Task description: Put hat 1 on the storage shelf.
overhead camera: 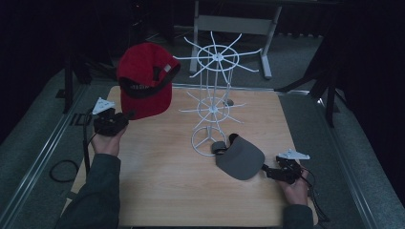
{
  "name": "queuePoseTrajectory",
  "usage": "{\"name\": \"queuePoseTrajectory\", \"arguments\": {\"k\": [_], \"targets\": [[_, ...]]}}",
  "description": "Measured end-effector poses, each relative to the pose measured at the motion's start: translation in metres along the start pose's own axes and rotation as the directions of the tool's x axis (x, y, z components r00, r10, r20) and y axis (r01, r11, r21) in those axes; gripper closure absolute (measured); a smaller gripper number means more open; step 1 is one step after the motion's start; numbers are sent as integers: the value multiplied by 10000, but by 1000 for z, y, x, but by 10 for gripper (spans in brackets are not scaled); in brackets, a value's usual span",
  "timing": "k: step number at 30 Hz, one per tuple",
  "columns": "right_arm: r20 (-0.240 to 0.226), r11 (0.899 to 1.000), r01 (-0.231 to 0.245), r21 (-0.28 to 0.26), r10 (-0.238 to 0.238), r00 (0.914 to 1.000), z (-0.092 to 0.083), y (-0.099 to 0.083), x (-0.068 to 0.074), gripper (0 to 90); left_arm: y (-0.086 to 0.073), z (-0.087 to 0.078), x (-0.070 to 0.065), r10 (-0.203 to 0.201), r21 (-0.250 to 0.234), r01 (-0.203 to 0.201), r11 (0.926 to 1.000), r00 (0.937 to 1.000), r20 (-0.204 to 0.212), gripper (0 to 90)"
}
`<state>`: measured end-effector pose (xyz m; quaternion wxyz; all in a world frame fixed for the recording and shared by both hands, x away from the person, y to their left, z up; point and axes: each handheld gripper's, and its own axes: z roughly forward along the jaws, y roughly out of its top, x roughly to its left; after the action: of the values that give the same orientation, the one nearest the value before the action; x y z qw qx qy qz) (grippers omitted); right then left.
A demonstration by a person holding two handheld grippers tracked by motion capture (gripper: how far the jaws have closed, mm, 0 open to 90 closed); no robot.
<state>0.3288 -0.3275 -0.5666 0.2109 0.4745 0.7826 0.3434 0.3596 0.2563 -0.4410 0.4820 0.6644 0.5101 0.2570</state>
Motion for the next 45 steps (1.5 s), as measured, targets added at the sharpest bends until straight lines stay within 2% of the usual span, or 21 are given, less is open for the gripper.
{"name": "queuePoseTrajectory", "arguments": {"k": [21,45], "targets": [[-3,10000,9,9,-9,10000,0,0,0,253,22,-5,-10,128,-659,-129,9977,9999,-20,859],[2,10000,3,-7,-3,10000,0,0,0,252,56,-11,-20,208,-1455,-202,9891,9998,26,859]]}}
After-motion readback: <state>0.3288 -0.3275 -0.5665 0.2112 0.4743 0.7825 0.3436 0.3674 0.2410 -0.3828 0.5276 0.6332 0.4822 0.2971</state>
